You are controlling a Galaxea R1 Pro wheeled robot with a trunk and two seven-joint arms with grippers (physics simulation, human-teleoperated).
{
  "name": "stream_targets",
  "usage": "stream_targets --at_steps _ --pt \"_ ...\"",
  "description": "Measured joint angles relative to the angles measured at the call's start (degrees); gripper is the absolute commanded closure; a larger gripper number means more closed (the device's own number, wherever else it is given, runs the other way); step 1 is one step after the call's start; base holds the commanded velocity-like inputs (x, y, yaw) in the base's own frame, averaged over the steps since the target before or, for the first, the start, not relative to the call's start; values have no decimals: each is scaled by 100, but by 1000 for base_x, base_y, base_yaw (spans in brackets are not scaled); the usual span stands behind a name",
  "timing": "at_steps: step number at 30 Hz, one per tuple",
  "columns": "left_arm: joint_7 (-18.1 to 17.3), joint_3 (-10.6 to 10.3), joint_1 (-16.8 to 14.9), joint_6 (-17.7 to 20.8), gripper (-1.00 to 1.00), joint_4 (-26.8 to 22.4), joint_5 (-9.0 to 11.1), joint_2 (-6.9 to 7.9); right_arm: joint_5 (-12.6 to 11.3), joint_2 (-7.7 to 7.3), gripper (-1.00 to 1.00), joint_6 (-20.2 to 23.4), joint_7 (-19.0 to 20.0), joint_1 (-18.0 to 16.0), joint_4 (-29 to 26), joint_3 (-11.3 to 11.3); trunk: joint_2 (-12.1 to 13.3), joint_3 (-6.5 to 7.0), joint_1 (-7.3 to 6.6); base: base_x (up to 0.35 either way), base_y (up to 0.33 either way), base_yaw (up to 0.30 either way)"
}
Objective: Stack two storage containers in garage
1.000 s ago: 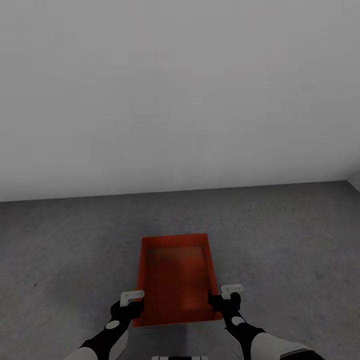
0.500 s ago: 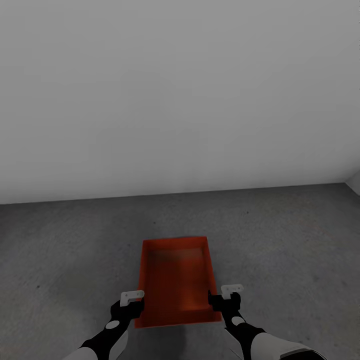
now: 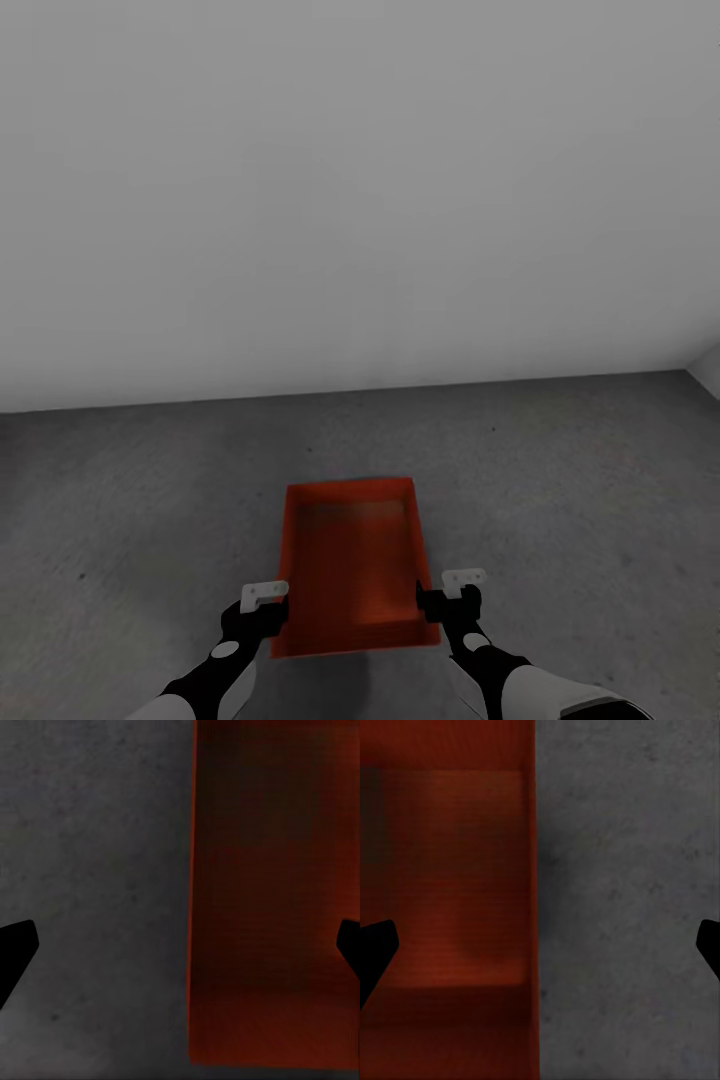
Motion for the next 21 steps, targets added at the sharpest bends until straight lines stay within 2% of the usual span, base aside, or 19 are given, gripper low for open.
stream_targets --at_steps 21 --pt "0 1 0 0 -100 -6 0 0 0 -3 -100 -4 0 0 0 0 842 377 -461 0 0 0"
